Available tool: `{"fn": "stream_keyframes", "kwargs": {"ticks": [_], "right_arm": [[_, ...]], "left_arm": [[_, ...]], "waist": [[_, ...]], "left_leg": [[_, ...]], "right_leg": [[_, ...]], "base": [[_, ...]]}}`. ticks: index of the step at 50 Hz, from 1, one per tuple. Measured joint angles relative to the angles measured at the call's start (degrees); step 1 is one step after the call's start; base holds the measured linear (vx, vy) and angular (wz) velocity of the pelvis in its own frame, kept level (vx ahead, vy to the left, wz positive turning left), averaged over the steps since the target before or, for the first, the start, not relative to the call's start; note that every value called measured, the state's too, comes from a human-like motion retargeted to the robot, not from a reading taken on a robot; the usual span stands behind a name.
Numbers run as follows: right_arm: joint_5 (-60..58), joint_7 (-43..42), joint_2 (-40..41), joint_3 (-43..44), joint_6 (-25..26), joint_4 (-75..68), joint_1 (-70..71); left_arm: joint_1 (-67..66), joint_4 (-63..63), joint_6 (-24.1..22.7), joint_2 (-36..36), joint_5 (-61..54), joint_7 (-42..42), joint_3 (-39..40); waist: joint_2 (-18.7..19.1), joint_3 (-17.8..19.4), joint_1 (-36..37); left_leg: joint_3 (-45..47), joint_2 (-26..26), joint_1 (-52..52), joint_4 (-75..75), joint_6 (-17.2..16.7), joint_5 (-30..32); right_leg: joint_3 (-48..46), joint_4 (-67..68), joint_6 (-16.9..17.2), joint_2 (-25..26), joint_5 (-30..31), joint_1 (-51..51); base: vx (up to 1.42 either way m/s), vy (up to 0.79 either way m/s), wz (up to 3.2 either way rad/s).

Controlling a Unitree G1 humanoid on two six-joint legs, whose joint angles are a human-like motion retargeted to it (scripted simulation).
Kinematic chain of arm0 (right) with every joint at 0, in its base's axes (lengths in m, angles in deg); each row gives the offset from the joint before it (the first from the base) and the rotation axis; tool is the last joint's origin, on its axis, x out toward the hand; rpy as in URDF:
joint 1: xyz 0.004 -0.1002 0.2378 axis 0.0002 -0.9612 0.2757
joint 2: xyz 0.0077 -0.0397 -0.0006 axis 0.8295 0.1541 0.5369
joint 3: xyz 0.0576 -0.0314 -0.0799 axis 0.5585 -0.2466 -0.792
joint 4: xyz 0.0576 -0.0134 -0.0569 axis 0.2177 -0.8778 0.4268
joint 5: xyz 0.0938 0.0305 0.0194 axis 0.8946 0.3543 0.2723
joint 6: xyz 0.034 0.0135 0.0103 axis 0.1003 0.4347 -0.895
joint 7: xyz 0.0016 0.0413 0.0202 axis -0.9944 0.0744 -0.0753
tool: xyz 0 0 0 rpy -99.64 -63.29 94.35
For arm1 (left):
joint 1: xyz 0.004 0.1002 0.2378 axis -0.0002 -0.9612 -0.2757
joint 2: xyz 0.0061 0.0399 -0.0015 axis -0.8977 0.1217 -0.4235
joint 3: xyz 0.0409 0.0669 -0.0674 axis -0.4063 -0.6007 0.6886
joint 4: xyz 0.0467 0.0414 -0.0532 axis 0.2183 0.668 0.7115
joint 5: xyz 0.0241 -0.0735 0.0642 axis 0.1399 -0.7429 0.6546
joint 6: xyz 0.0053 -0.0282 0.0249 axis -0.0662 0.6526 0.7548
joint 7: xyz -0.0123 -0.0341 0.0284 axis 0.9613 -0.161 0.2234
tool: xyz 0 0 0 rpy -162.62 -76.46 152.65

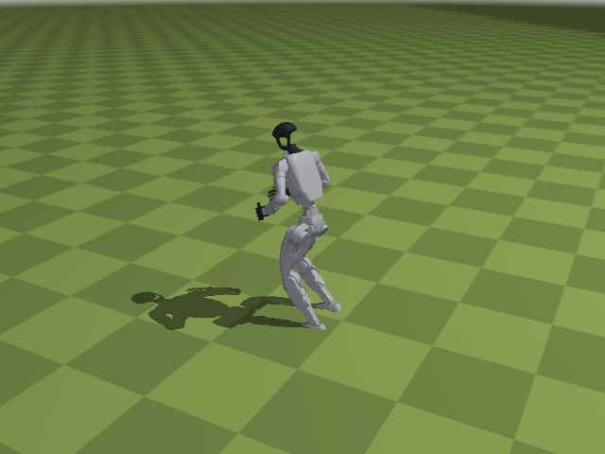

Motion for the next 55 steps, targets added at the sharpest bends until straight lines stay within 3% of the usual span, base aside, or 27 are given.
{"fn": "stream_keyframes", "kwargs": {"ticks": [3,5,8,12,13,15,17,19,21,25,30,35,38,43,50,52,55], "right_arm": [[-1.1,-0.3,0.3,-1.9,-0.2,3.2,5.5],[-0.4,0.0,0.6,-3.1,0.0,6.3,10.0],[1.8,1.2,1.1,-4.2,-0.2,10.8,13.1],[2.9,2.2,1.5,-4.1,-0.7,14.6,12.7],[3.0,2.3,1.4,-3.6,-0.7,15.6,11.5],[2.9,2.3,1.5,-3.2,-0.9,16.0,9.3],[3.1,2.0,1.4,-2.4,-1.5,16.0,5.8],[3.5,1.2,1.6,-2.5,-1.8,14.7,2.4],[4.2,0.2,1.7,-3.1,-2.5,12.6,-0.8],[5.2,-2.0,1.1,-5.8,-4.0,6.0,-5.1],[4.7,-2.4,-1.5,-10.3,-4.6,-0.9,-6.9],[3.8,-2.0,-7.0,-10.9,-5.2,-0.4,-9.3],[3.7,-2.8,-11.2,-7.9,-5.9,2.4,-10.9],[3.0,-7.9,-15.1,0.0,-7.0,5.9,-14.3],[-2.6,-22.8,-13.3,14.9,-7.5,6.2,-16.1],[-7.1,-28.7,-12.3,19.0,-6.7,4.6,-14.4],[-13.4,-37.3,-10.1,23.4,-5.3,0.9,-10.7]], "left_arm": [[-6.9,-4.8,-0.4,-2.7,-0.5,0.4,2.3],[-14.3,-9.9,-0.4,-5.8,-2.1,1.9,6.2],[-25.7,-13.7,-0.1,-8.5,-5.5,5.3,10.5],[-36.9,-15.1,0.8,-9.0,-9.7,9.8,13.5],[-39.8,-15.8,1.1,-9.1,-11.2,11.6,14.9],[-41.9,-15.6,1.5,-8.2,-12.3,12.6,15.3],[-41.4,-14.8,1.6,-8.0,-13.3,13.4,15.4],[-38.9,-14.0,1.2,-7.2,-12.9,12.3,14.8],[-34.1,-12.1,0.6,-6.3,-11.9,9.9,13.6],[-19.4,-4.9,-1.3,-2.2,-9.1,3.0,9.2],[-1.1,4.5,-2.8,4.2,-4.9,-6.0,6.2],[6.5,6.2,-4.4,7.0,-2.5,-11.5,6.7],[7.0,4.7,-5.6,6.8,-3.4,-13.5,8.2],[-0.1,0.2,-7.6,3.3,-8.7,-14.7,12.6],[-14.6,-5.9,-8.5,0.6,-18.2,-13.9,20.0],[-17.1,-7.0,-8.2,1.5,-19.8,-13.9,21.8],[-18.6,-6.6,-7.7,4.2,-21.9,-14.0,23.3]], "waist": [[2.3,0.8,3.3],[4.8,-0.1,5.7],[6.1,-2.1,8.3],[4.9,-3.6,9.6],[3.2,-4.1,9.2],[1.6,-4.0,8.9],[-1.4,-4.1,7.4],[-3.3,-3.6,5.6],[-4.9,-3.6,3.6],[-7.3,-4.4,0.7],[-9.5,-4.4,-0.1],[-12.1,-4.3,0.8],[-11.0,-5.1,1.2],[-5.8,-6.4,1.8],[8.2,-5.0,3.9],[11.1,-4.1,3.8],[14.4,-2.9,3.2]], "left_leg": [[1.6,3.7,-5.2,5.8,0.7,-3.3],[4.4,8.7,-8.3,7.3,1.2,-4.9],[9.7,11.2,-8.3,4.9,1.1,-3.9],[12.4,7.0,-5.0,0.5,0.9,-3.0],[12.4,3.1,-1.8,-4.9,1.2,-1.6],[12.4,0.3,-0.2,-5.3,1.4,-1.8],[10.9,-6.0,5.2,-13.9,2.6,1.0],[9.3,-8.2,6.2,-12.5,2.9,0.4],[7.0,-10.2,7.6,-12.8,3.1,0.1],[3.2,-12.8,10.1,-16.3,3.2,0.8],[0.5,-12.4,10.6,-13.3,3.1,-2.9],[-0.9,-11.8,10.2,-4.0,3.1,-8.0],[-0.9,-10.0,10.9,-1.2,2.8,-8.8],[-1.0,-4.9,11.9,8.2,0.9,-7.9],[-7.2,6.1,5.6,37.1,-11.2,11.2],[-7.9,9.3,2.7,45.0,-12.2,14.3],[-8.6,14.4,-1.0,52.2,-11.0,13.4]], "right_leg": [[-2.5,-3.1,-0.1,-0.1,-2.0,1.8],[-5.1,-7.6,0.0,0.8,-1.5,3.0],[-7.4,-10.2,1.0,-1.1,-1.5,4.5],[-7.5,-6.7,2.2,-6.4,-3.5,6.0],[-7.1,-5.5,2.6,-9.0,-4.3,7.1],[-7.6,0.4,2.2,-13.2,-1.4,7.5],[-8.2,7.3,1.0,-19.2,4.4,7.1],[-6.4,12.5,-0.9,-20.0,4.9,5.5],[-4.6,15.9,-2.7,-18.2,4.1,2.7],[-1.3,16.4,-4.4,-10.1,3.6,-6.2],[-0.7,9.8,-2.6,1.0,8.6,-15.7],[-2.2,4.3,-0.2,6.3,13.4,-19.6],[-4.8,0.5,0.3,8.0,16.4,-18.8],[-9.9,-2.4,-1.5,10.7,18.0,-12.9],[-15.4,-3.4,-8.8,20.4,13.0,-2.2],[-15.1,-2.5,-10.6,23.1,9.5,-0.4],[-14.6,-1.8,-12.4,25.8,5.3,2.2]], "base": [[-0.14,0.06,0.59],[0.02,0.13,0.53],[0.11,0.18,0.64],[0.14,0.21,0.84],[0.19,0.24,1.05],[0.16,0.23,0.91],[0.16,0.24,0.98],[0.14,0.21,1.05],[0.19,0.2,1.01],[0.23,0.16,0.78],[0.26,0.13,0.55],[0.32,0.09,0.42],[0.4,0.07,0.51],[0.47,0.02,0.44],[0.44,-0.01,0.17],[0.39,0.02,0.33],[0.33,0.01,0.22]]}}
